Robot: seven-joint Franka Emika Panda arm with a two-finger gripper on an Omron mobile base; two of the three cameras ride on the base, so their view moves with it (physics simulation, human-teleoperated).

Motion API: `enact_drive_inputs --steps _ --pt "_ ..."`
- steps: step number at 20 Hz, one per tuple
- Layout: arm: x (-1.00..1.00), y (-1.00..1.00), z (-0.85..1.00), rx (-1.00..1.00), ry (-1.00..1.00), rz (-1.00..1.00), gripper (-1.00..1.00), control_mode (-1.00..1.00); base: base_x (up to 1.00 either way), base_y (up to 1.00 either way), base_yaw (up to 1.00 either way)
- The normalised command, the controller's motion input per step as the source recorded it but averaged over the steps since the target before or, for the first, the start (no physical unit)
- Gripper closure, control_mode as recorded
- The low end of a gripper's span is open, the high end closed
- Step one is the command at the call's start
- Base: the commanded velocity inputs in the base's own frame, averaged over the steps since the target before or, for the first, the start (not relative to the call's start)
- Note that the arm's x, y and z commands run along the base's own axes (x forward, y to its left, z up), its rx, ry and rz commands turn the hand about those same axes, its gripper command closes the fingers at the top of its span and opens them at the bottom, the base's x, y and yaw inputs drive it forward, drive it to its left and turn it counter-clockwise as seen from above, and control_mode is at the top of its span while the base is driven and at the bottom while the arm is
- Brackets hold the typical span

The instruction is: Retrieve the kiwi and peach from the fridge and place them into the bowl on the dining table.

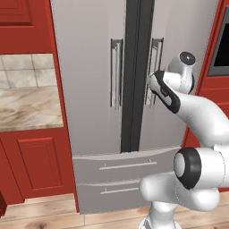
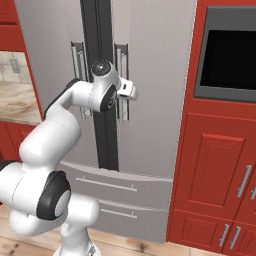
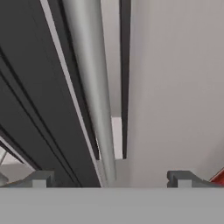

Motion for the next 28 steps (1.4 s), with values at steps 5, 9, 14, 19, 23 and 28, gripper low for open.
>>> enact_drive_inputs --steps 5,9,14,19,23,28 --pt "0.58 -0.05 -0.03 0.00 -0.04 0.00 -1.00 -1.00 0.00 0.00 0.00" --pt "0.60 0.00 -0.12 0.00 -0.10 0.00 -1.00 -1.00 0.00 0.00 0.00" --pt "0.61 0.00 -0.17 0.00 -0.06 0.00 -1.00 -1.00 0.00 0.00 0.00" --pt "0.53 0.00 -0.19 0.00 -0.01 0.00 1.00 -1.00 0.00 0.00 0.00" --pt "0.06 0.00 -0.12 0.00 -0.01 0.00 1.00 -1.00 0.00 0.00 0.00" --pt "-0.70 0.00 -0.01 0.00 0.11 0.00 1.00 -1.00 0.00 0.00 0.00"
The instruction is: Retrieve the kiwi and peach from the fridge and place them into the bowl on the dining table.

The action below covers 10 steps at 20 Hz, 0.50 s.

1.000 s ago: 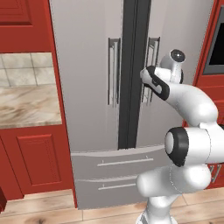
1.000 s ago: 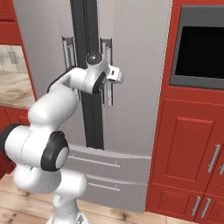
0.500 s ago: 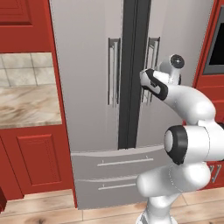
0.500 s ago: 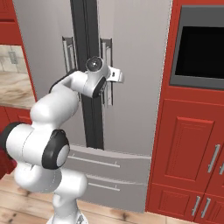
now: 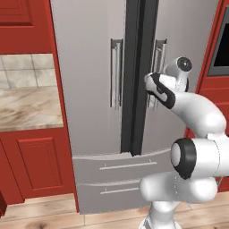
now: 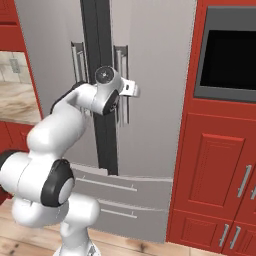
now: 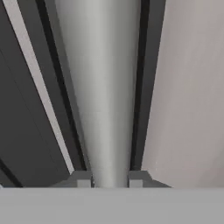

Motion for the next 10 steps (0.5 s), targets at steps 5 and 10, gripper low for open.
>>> enact_drive_inputs --steps 5,10 --pt "-1.00 -0.35 0.00 0.00 0.13 -0.06 1.00 -1.00 0.00 0.00 0.00" --pt "-1.00 -0.87 0.00 0.03 0.04 -0.13 1.00 -1.00 0.00 0.00 0.00"
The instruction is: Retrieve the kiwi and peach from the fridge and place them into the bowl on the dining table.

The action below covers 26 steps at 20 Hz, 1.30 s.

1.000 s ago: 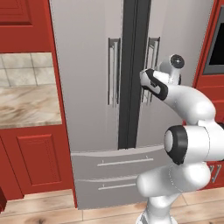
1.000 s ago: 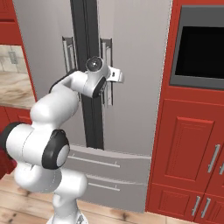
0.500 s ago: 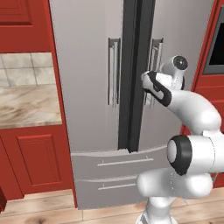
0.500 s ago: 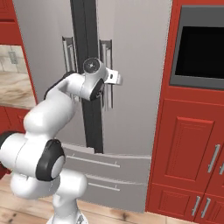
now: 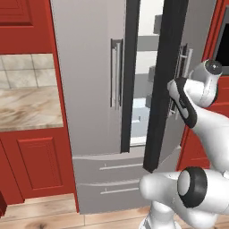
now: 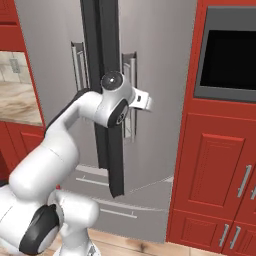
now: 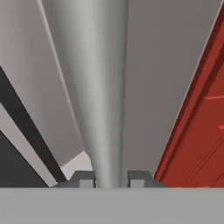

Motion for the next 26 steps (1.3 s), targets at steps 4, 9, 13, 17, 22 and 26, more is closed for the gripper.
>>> enact_drive_inputs --steps 4,9,13,17,22,26 --pt "-1.00 -0.85 0.00 0.03 0.01 -0.10 1.00 -1.00 0.00 0.00 0.00" --pt "-0.96 -0.19 0.09 0.01 -0.02 0.00 -1.00 -1.00 0.00 0.00 0.00" --pt "-1.00 0.37 0.38 -0.12 -0.13 0.04 -1.00 -1.00 0.00 0.00 0.00" --pt "-0.78 0.86 0.53 -0.29 -0.11 0.06 -1.00 -1.00 0.00 0.00 0.00" --pt "-0.12 1.00 0.40 -0.50 -0.02 0.02 -1.00 -1.00 0.00 0.00 0.00" --pt "-0.05 0.85 0.30 -0.47 0.02 0.01 -1.00 -1.00 0.00 0.00 0.00"
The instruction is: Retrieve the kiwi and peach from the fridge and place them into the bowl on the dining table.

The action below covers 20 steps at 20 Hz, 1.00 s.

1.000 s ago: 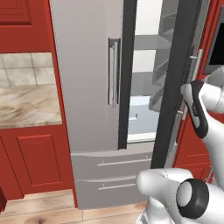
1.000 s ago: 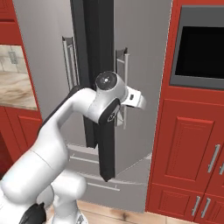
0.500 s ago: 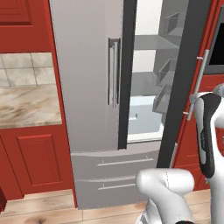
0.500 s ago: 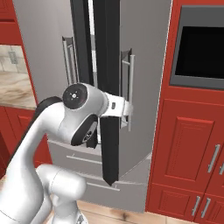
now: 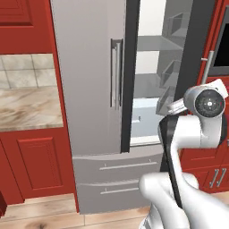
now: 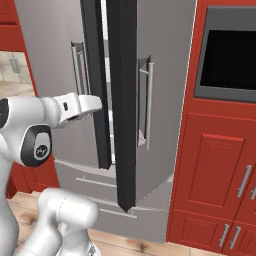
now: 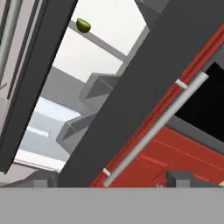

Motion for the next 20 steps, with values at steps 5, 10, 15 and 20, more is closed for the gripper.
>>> enact_drive_inputs --steps 5,10,15,20 --pt "0.04 0.59 0.09 -0.50 0.02 0.00 -1.00 -1.00 0.00 0.00 0.00" --pt "0.16 0.22 0.26 -0.44 0.25 0.00 -1.00 -1.00 0.00 0.00 0.00" --pt "0.17 0.07 0.30 -0.35 0.38 -0.04 -1.00 -1.00 0.00 0.00 0.00" --pt "0.13 -0.07 -0.04 -0.19 0.21 -0.09 -1.00 -1.00 0.00 0.00 0.00"
